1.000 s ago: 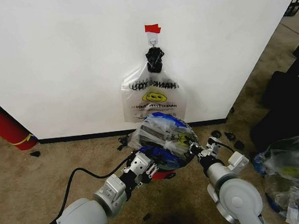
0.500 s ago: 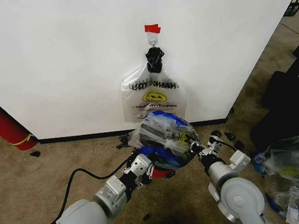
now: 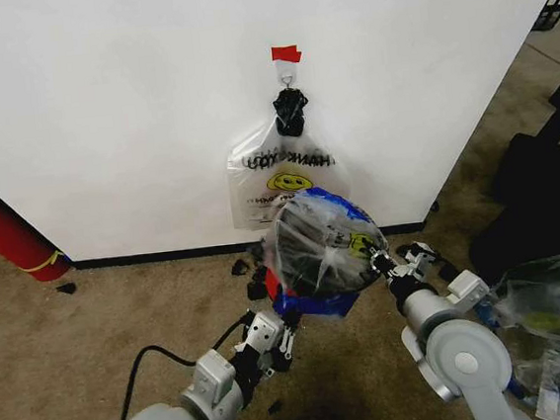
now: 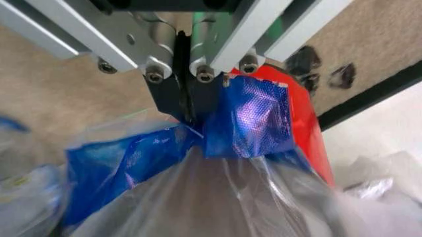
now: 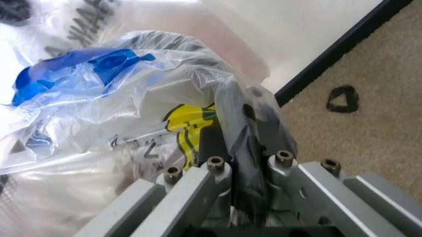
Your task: Pick up the garbage bag from the wall and place it over the trash bin.
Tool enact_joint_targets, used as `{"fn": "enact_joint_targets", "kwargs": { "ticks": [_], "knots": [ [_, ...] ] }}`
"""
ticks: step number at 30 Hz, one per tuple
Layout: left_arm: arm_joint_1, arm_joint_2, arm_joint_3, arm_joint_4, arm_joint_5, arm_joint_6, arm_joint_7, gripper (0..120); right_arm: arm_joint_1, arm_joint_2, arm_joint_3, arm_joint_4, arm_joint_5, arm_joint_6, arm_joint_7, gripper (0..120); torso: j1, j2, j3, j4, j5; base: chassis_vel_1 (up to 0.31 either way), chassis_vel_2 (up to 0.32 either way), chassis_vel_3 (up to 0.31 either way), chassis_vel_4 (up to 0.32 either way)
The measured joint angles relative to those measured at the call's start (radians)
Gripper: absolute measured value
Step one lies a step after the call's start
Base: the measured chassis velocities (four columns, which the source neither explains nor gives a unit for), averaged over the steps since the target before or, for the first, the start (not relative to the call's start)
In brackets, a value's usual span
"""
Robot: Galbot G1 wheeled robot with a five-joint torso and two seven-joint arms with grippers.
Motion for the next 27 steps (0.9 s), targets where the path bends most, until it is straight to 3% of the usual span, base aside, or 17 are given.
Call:
{"fn": "enact_joint_targets", "kwargs": {
  "ticks": [3,9,15,17,22,27],
  "knots": [
    [-0.019,-0.037,0.018,0.076,0.070,-0.004,-0.008,0,-0.008,0.002,-0.009,0.006,0.000,-0.007,0.000,1,0.000,0.000,0.000,-0.0002,-0.0002,0.000,0.000,0.000,0.000],
    [0.010,-0.022,0.011,0.045,0.085,-0.010,-0.001,1,-0.009,-0.004,-0.014,-0.012,-0.011,-0.007,-0.008,1,0.000,0.000,0.000,0.0000,0.0001,0.000,0.000,0.000,0.000],
    [0.105,0.025,-0.062,-0.046,0.102,-0.012,0.051,26,-0.001,-0.010,-0.022,-0.055,-0.040,-0.004,-0.021,1,0.000,0.000,0.000,0.0003,0.0001,0.000,0.000,0.000,0.000],
    [0.116,0.031,-0.070,-0.056,0.104,-0.012,0.056,27,-0.001,-0.012,-0.022,-0.060,-0.043,-0.004,-0.023,1,0.000,0.000,0.000,0.0003,0.0000,0.000,0.000,0.000,0.000],
    [0.164,0.102,-0.110,-0.150,0.107,-0.005,0.091,52,-0.011,-0.025,-0.008,-0.081,-0.063,0.007,-0.035,1,0.000,0.000,0.000,-0.0004,-0.0004,0.000,0.000,0.000,0.000],
    [0.198,0.122,-0.154,-0.165,0.118,-0.002,0.112,69,0.009,-0.031,-0.005,-0.105,-0.063,0.012,-0.038,1,0.000,0.000,0.000,0.0003,-0.0004,0.000,0.000,0.000,0.000]
  ]
}}
